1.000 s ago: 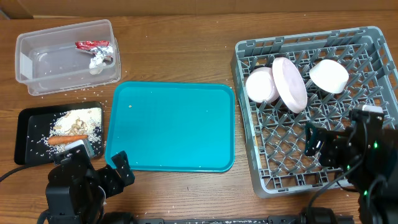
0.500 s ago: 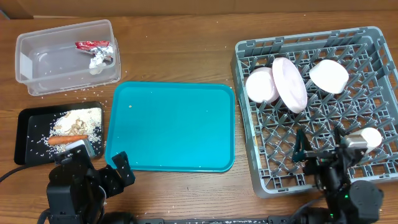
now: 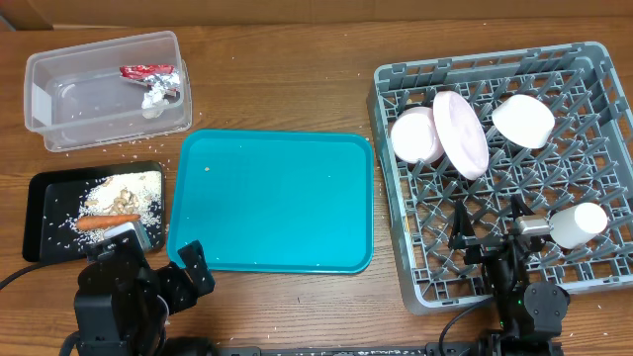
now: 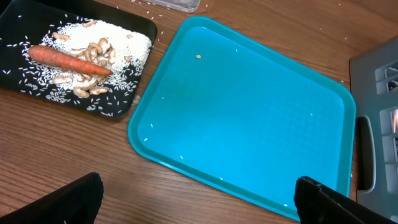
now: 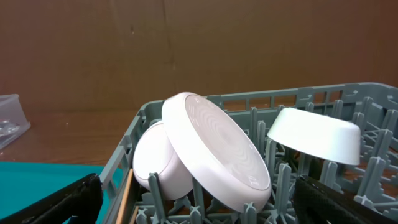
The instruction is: Sort waste into correct bins and load items into the dishwasher
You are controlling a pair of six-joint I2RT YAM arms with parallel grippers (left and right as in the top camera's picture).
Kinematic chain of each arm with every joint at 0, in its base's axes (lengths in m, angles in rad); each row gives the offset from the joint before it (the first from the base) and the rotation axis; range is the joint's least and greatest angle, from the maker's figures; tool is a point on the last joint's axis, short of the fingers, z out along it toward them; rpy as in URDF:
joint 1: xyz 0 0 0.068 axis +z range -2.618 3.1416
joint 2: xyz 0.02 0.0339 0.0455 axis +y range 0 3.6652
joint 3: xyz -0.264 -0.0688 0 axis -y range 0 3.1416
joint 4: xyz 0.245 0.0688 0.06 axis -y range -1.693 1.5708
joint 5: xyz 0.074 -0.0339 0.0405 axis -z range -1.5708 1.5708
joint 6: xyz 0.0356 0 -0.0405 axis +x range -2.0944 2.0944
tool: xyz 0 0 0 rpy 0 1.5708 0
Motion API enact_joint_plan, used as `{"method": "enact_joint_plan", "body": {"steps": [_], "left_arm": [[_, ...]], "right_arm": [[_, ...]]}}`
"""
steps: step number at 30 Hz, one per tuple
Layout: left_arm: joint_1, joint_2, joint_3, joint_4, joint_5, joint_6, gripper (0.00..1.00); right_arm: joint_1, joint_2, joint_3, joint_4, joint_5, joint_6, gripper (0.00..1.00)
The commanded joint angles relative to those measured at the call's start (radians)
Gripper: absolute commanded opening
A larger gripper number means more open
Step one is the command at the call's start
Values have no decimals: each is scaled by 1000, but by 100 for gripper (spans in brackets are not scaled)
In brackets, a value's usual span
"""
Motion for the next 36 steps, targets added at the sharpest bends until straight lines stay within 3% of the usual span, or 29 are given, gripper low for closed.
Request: {"method": "enact_joint_plan", "body": {"steps": [1,36], "left_arm": [[-6,-6,-4,3,-13,-10,100],[-6,-14,-7,-15,-15,-5,100]], "right_arm": [[5,-11,-10,7,0,-17,100],[5,-11,-10,7,0,-17,100]]}}
